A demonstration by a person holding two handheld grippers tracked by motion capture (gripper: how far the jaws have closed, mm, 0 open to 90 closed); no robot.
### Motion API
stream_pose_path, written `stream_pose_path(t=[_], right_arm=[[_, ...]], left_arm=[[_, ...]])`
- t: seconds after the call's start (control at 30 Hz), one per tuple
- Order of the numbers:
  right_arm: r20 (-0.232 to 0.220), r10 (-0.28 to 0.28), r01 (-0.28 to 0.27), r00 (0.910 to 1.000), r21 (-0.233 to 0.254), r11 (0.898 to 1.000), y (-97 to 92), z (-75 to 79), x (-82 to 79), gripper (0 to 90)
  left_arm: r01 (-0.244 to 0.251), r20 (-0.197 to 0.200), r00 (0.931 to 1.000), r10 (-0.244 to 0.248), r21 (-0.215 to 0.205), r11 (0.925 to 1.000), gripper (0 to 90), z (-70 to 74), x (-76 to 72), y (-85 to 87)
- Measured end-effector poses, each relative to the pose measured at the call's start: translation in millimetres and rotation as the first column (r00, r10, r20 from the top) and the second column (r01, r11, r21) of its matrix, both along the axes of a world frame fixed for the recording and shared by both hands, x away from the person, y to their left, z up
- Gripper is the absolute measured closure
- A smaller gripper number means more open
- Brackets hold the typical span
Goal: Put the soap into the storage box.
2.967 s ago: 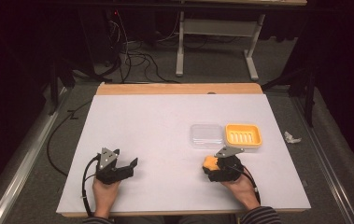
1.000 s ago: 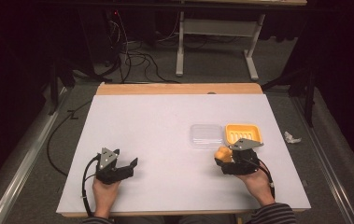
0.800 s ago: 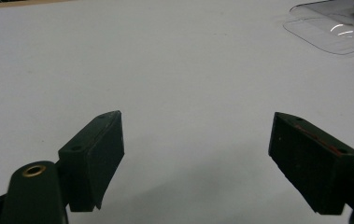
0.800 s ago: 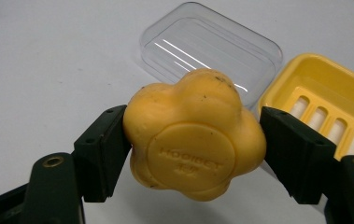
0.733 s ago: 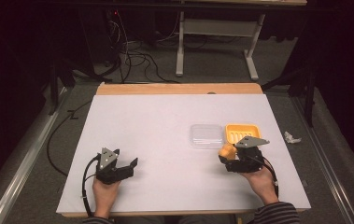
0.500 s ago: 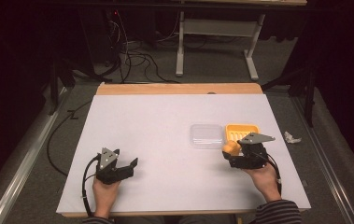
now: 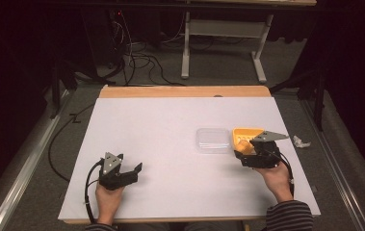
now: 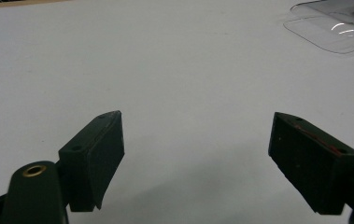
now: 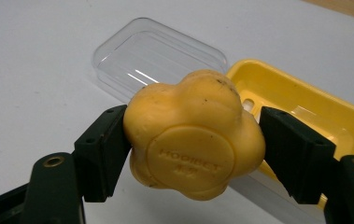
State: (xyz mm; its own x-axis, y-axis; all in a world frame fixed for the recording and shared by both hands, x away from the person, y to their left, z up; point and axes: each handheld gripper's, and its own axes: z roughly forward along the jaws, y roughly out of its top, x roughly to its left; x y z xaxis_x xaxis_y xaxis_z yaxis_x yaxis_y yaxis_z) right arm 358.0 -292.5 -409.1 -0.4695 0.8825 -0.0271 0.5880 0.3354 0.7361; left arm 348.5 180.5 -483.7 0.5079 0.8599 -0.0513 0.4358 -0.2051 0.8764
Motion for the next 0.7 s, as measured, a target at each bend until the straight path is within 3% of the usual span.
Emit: stream_pose_path(t=[0.3, 0.7], right_arm=[[-0.029, -0.044, 0.044, 0.9986, 0.019, 0.999, -10.4, -4.0, 11.2, 27.3], [-0.030, -0.092, 0.093, 0.9953, 0.024, 0.995, -22.3, -1.0, 20.7, 27.5]], left_arm=[[0.001, 0.000, 1.0000, -0.001, -0.001, 1.0000, 18.8, -0.1, 0.1, -0.3], [0.001, -0.002, 1.0000, -0.001, 0.002, 1.0000, 18.9, -0.1, 0.3, -0.3]])
